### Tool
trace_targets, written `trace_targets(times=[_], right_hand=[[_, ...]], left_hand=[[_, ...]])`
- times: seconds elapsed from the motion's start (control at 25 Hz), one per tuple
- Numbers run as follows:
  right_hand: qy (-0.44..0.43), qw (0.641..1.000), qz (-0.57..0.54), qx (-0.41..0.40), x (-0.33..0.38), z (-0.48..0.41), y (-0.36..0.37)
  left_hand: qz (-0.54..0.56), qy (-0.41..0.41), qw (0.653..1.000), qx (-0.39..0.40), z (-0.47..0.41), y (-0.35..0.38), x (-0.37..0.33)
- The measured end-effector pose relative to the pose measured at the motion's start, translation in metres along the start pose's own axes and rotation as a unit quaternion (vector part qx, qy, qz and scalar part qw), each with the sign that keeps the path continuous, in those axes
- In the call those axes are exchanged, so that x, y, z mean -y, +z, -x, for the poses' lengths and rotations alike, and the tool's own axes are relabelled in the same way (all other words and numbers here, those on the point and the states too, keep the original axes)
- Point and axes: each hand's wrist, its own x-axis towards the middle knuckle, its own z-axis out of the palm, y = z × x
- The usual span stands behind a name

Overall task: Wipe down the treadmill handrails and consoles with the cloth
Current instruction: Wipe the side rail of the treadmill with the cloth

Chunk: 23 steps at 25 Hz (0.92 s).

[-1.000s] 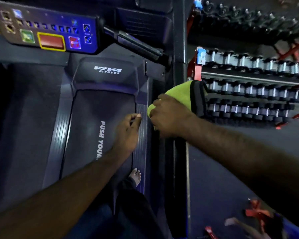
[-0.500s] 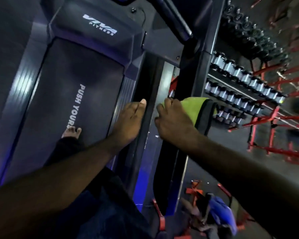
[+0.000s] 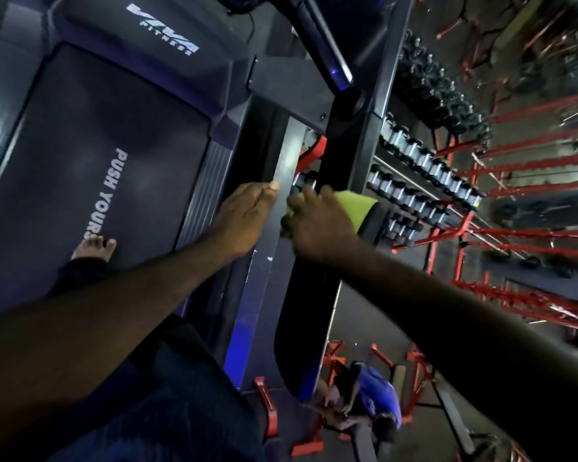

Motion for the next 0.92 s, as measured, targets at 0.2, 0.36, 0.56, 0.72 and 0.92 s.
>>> trace_targets(times=[0.2,0.36,0.56,0.72,0.92], right_hand=[[0.209,0.978,0.0,-0.011,-0.078,-0.043,-0.009],[0.083,0.993,-0.079,-0.005,0.041,0.014,0.006],[0.18,0.982,-0.058,0.012,-0.018,-0.01,-0.013],[0.088,0.992,-0.092,0.025,0.076,0.015,-0.003],[0.022,0.984,-0.161,0.071,0.12,0.056,-0.003]], left_hand=[[-0.06,0.045,0.997,0.015,-0.006,-0.008,0.016],[-0.081,0.053,0.995,0.034,-0.004,-0.017,0.016],[-0.11,0.063,0.989,0.072,-0.002,-0.014,0.01],[-0.127,0.05,0.981,0.137,0.01,-0.014,0.026],[-0.157,0.05,0.97,0.179,0.039,-0.002,0.03]])
